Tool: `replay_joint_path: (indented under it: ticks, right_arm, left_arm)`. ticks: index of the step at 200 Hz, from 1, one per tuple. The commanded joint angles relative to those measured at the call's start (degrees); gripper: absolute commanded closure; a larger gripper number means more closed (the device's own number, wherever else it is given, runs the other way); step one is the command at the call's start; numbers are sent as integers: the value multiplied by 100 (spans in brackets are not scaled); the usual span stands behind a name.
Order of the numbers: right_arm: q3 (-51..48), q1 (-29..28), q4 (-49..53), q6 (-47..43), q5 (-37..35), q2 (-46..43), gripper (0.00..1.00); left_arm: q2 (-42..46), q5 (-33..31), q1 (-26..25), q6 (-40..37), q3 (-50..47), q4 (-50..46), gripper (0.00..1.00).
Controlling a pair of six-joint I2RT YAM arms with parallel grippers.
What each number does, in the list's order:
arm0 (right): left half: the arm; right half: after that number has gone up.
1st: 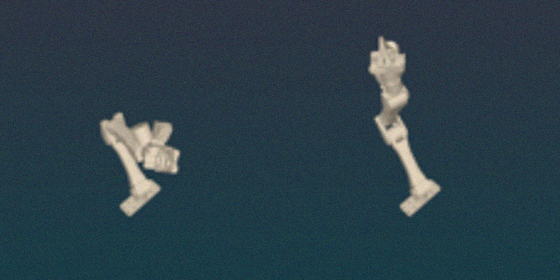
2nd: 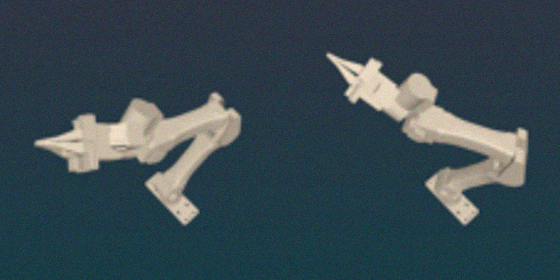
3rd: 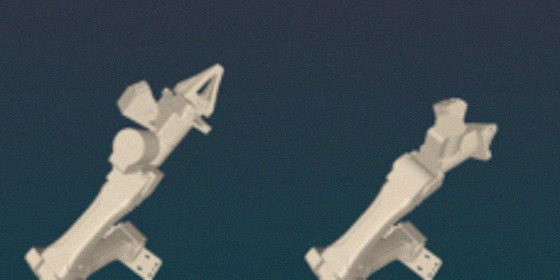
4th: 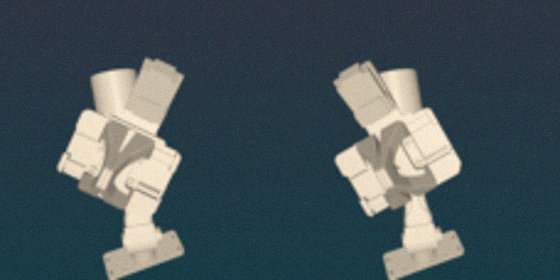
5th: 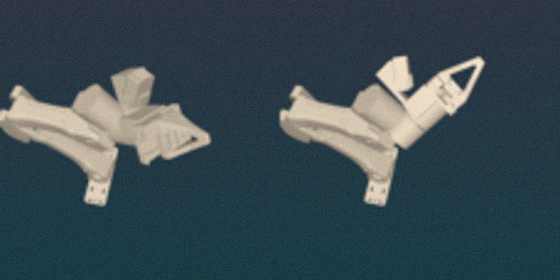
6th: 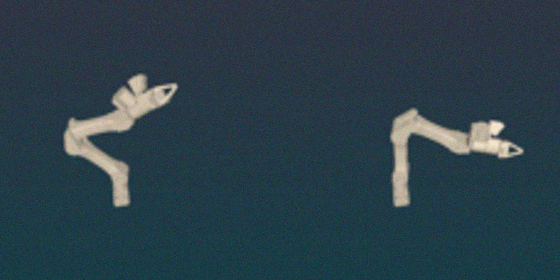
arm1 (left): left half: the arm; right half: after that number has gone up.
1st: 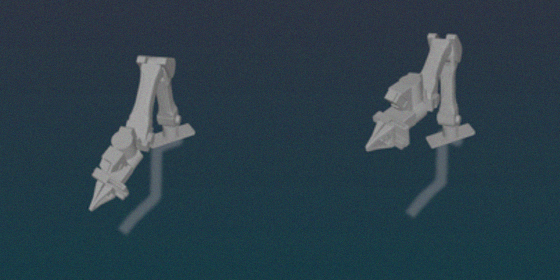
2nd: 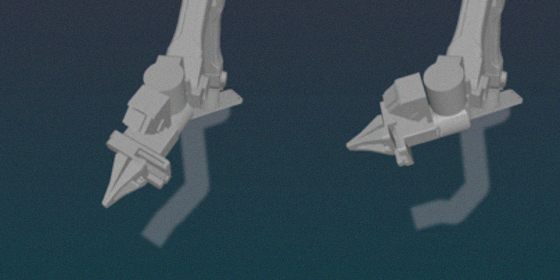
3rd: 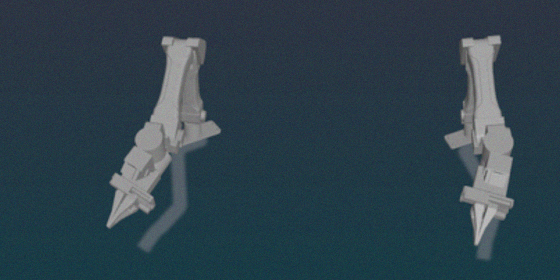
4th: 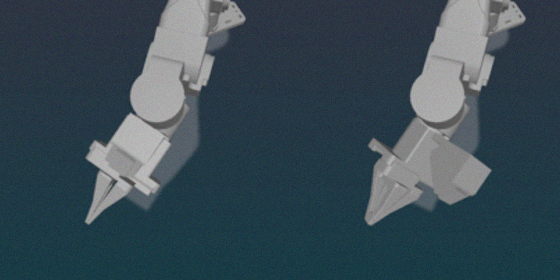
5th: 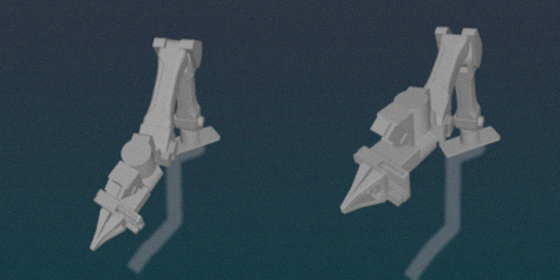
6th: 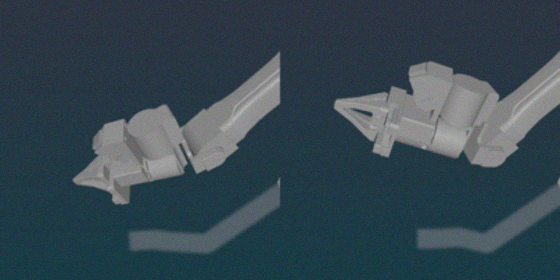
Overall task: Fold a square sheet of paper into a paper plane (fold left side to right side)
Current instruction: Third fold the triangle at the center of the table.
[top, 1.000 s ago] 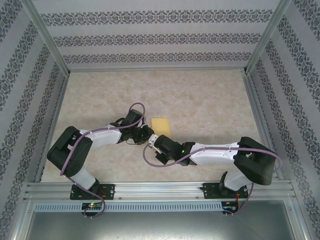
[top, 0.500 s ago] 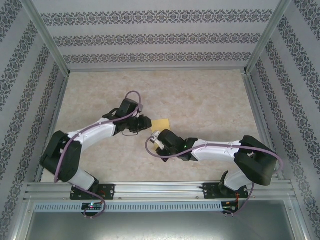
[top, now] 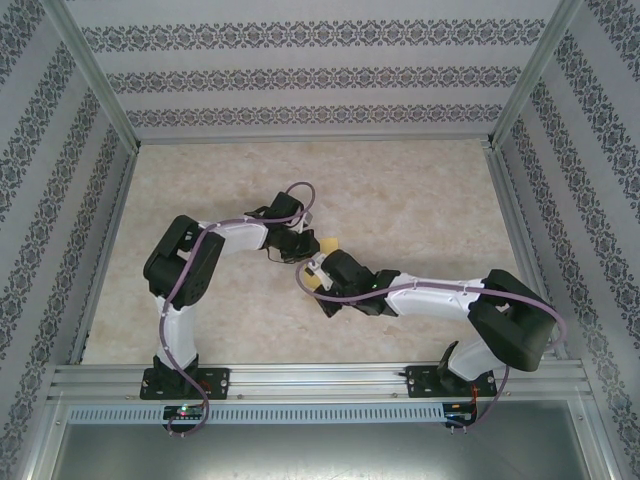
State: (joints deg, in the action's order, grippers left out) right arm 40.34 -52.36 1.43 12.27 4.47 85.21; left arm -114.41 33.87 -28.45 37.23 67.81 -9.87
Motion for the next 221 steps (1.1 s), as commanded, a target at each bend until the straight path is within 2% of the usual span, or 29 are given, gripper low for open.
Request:
replay_joint_path:
  ticks: [1,79,221]
  right_arm:
    - [53,255,-46,276,241,17,100]
    - [167,1010,21,644,478,377,100]
    - [231,1302,128,722,411,581,100]
  left_arm:
    - [-187,-67,-56,-267,77,-302,89]
    - [-382,-71,-56,-172,-108,-160,92]
    - [-329,-99,-76,-192,-119,-215,93]
